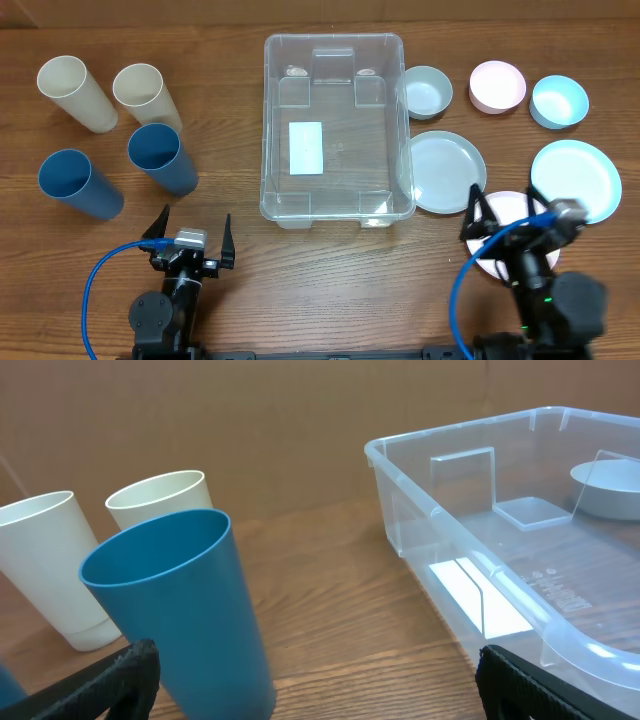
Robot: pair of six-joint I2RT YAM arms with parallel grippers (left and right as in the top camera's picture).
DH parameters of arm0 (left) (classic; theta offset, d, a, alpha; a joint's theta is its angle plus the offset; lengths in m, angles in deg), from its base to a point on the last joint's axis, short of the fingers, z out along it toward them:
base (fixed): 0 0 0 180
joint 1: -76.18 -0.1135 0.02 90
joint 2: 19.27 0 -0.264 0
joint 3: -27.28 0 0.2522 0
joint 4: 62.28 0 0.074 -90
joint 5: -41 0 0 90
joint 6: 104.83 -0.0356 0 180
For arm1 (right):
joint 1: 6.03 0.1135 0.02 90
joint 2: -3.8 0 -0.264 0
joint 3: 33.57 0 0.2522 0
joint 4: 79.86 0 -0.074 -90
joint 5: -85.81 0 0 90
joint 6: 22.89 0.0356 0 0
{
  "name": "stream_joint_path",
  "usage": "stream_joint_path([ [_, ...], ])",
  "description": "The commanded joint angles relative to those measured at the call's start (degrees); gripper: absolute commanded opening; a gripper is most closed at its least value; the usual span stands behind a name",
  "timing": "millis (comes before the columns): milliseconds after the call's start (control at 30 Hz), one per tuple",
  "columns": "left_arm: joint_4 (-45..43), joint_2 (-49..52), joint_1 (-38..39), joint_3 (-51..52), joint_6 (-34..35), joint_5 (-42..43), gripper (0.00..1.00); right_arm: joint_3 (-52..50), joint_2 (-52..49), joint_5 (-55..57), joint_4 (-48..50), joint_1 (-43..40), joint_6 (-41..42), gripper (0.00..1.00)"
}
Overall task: Pack container
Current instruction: 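Move the right gripper to the white plate and grasp its rim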
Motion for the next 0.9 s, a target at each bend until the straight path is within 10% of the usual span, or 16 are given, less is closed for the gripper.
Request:
stream_joint_path([
  [0,0.07,-0.57,-0.26,0.22,-1.05,0.61,1.0,15.54,-13.05,1.88,-9.49,-0.15,-0.85,1.0],
  [267,0.07,-0.57,-0.26,0.22,-1.05,0.61,1.0,36.04,-36.0,2.14,-30.75,-0.15,-0.83,1.0],
  [867,0.07,-0.57,-0.26,0.22,-1.05,0.61,1.0,35.93,-64.24,7.48,-37.29,-1.99,10.84,1.0],
])
